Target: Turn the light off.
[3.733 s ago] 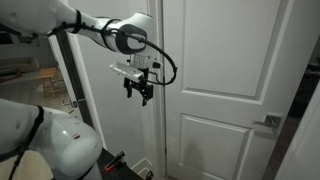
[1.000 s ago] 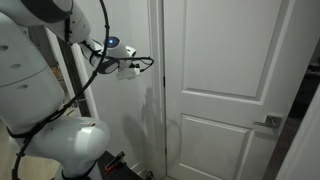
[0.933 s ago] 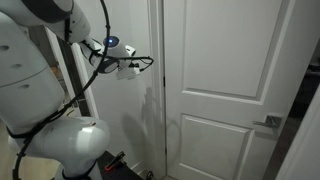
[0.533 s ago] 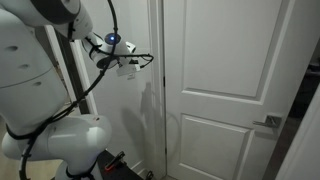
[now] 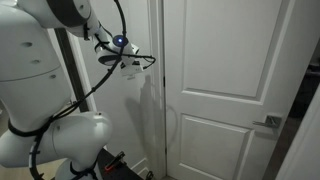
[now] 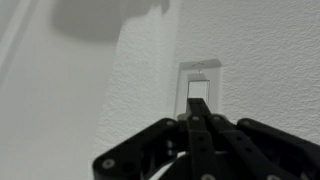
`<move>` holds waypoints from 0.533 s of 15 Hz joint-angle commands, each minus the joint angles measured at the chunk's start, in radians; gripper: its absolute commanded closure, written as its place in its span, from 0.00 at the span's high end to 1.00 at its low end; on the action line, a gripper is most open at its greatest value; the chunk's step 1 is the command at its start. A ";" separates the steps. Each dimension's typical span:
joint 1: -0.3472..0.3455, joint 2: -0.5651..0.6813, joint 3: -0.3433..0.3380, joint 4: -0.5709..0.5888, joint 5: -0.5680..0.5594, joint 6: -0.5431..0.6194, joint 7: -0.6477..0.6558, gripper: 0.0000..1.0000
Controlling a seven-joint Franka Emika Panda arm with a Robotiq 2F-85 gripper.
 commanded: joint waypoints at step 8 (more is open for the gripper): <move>-0.009 0.274 -0.068 0.229 0.588 -0.240 -0.587 0.00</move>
